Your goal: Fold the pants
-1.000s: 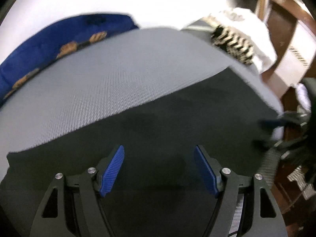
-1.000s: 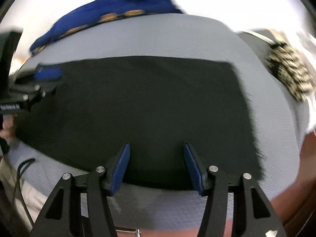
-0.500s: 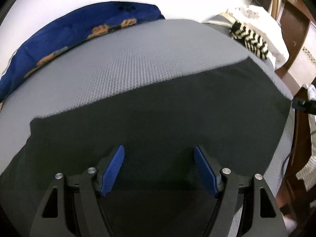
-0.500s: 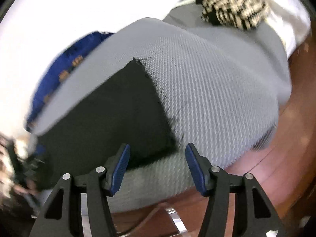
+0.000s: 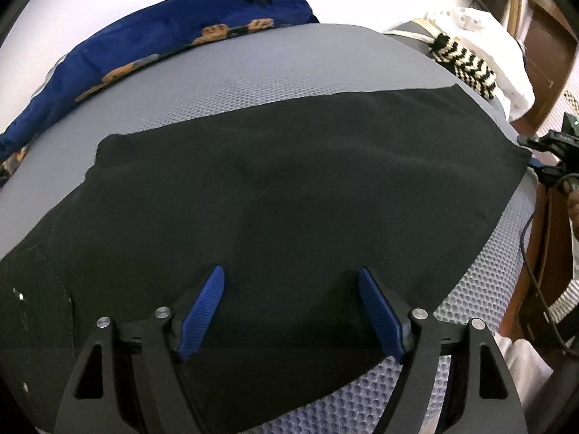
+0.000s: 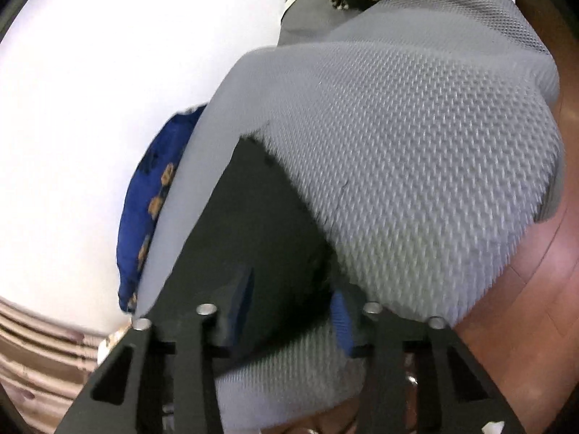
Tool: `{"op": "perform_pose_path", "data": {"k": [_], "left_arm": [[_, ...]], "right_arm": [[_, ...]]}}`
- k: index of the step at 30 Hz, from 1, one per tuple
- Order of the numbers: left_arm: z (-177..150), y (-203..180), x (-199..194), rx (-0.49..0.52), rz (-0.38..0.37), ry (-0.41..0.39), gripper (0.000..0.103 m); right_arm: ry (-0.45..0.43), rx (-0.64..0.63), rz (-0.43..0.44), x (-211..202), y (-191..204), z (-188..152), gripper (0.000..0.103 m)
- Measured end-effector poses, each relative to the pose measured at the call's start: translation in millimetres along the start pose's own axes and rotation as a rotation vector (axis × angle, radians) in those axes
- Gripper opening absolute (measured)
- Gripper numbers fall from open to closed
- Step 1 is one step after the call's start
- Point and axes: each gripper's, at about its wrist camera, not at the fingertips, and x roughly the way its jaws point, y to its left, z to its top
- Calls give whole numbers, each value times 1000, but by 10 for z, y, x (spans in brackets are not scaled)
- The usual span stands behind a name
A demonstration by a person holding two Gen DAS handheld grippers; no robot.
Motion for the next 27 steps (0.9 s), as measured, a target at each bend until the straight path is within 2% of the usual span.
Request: {"op": "perform_pose_path", "data": {"k": [2, 5, 9, 11, 14, 17, 23, 27], "left_arm": [[-4, 0, 4, -11, 4, -6, 79], [3, -11, 20, -21, 9, -12, 83], [0, -7, 15, -44, 3, -24, 84], [26, 21, 8, -59, -12, -19, 84], [68, 141, -40, -123, -67, -8, 84], [67, 301, -135, -197, -115, -14, 84], [56, 584, -406, -240, -84, -41, 84], [17, 738, -497, -283, -63, -36, 84]], "right_arm": [[9, 26, 15, 73, -44, 65, 17], [25, 49, 51, 150, -30, 56, 17], [21, 19, 41, 156, 22, -9, 16], [33, 29, 40, 174, 30, 7, 11], [50, 41, 44, 206, 129, 55, 10], [71, -20, 30, 227, 419, 77, 9], [154, -162, 32, 473, 1140, 14, 9], [227, -232, 94, 743, 1634, -110, 9]]}}
